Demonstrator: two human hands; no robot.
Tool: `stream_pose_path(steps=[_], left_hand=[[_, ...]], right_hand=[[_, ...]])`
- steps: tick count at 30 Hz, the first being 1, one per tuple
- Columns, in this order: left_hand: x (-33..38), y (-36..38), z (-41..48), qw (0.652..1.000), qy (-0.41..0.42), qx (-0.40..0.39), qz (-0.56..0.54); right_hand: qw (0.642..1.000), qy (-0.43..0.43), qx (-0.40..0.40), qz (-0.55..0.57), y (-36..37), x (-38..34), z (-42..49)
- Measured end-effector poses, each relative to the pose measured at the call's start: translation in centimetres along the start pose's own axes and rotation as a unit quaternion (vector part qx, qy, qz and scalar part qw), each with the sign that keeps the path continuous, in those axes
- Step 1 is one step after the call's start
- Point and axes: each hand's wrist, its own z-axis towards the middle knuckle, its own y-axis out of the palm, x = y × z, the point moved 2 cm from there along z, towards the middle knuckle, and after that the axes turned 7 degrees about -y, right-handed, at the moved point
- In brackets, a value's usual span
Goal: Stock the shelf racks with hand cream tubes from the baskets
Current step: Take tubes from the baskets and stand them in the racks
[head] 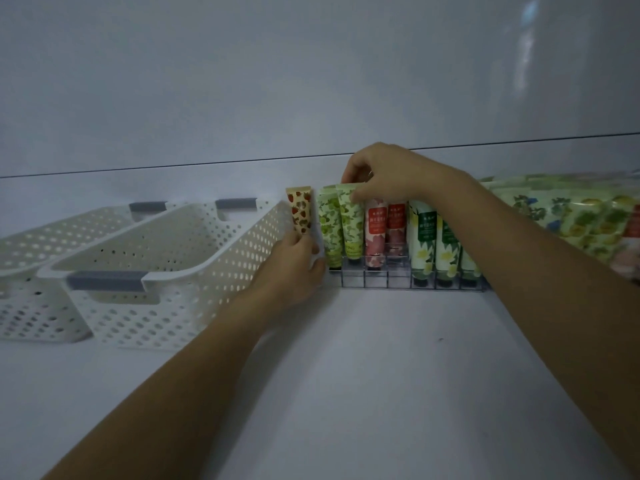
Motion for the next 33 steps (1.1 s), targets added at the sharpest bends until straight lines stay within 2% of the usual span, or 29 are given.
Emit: stream_pose_path(steps=[5,12,18,25,33], left_hand=[[0.4,-0.3,-0.3,1.0,-0.019,0.013,0.009],[3.1,-3.4,0.4,0.992,-0.038,0.105,0.064],[3.9,-9.5,2.7,0.994,-0.013,0.066,0.088],[-2.5,-15.8,5.7,0.993,0.035,0.056,0.094],[-16.3,-19.2,5.3,0.989,0.004,-0.027,0.145]], right_hand=[[0.999,0.002,-0.028,-0.039,0.6,-0.3,0.2],[0.997,0.003,-0.031,-0.075,0.5,-0.7,0.2],[0.994,0.007,-0.025,-0.104,0.5,-1.2,0.5],[0.993,-0.042,0.021,-0.107,0.6,-5.8,3.4],[0.99,-0.108,-0.073,-0.045,6.3,-15.2,9.6]])
